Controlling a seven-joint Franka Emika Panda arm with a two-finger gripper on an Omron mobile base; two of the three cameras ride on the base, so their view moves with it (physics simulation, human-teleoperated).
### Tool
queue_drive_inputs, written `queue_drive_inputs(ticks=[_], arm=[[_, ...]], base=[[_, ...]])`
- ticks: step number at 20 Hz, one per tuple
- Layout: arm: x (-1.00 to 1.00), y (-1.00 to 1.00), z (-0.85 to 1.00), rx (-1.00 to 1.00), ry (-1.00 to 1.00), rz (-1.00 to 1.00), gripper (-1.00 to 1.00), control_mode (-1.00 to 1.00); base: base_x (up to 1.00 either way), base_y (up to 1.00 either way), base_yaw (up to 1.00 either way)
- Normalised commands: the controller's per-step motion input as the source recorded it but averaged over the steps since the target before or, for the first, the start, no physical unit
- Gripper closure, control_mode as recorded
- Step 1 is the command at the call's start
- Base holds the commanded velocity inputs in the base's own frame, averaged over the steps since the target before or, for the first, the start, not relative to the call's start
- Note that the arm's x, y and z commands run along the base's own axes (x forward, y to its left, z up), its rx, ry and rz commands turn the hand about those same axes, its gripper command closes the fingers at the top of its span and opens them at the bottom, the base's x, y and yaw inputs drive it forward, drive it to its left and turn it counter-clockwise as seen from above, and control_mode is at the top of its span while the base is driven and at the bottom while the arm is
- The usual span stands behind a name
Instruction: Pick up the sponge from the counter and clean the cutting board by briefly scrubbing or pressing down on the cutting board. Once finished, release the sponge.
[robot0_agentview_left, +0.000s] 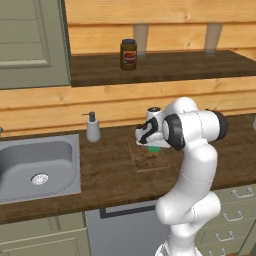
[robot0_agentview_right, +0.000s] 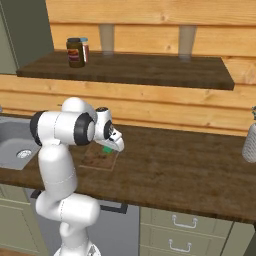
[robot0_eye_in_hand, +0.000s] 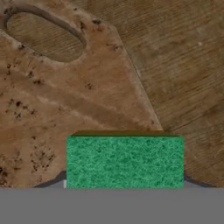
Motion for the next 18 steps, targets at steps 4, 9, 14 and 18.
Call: queue_drive_inputs(ticks=[4,9,14,18], arm=[[0.36,-0.18,-0.11,0.00,0.00,0.00,1.00,-1.00],[0.71,0.08,-0.25,0.00,0.03,0.00,1.00,-1.00],[0.55,0.03,-0.18,0.01,0.04,0.00,1.00,-1.00],[0.25,0.40,-0.16,0.01,0.03,0.00,1.00,-1.00]], base=[[0.00,0.00,0.00],[0.00,0.00,0.00],[0.00,0.00,0.00],[0.00,0.00,0.00]])
